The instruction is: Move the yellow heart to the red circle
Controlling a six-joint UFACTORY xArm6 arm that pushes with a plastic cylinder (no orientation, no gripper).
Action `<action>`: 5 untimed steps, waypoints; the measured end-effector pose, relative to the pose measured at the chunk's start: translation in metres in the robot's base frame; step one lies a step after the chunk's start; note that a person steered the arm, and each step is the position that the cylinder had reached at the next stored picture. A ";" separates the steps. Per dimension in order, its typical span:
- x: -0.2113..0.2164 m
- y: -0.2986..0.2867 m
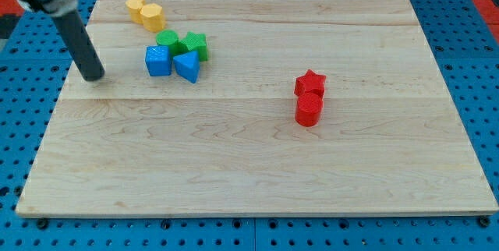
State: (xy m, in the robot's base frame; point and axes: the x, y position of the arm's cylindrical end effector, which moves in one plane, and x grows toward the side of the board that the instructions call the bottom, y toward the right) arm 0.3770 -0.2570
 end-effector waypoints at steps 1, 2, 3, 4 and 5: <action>-0.062 -0.026; -0.130 0.019; -0.157 0.033; -0.140 0.060; -0.104 0.092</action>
State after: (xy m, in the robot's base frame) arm 0.2734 -0.1654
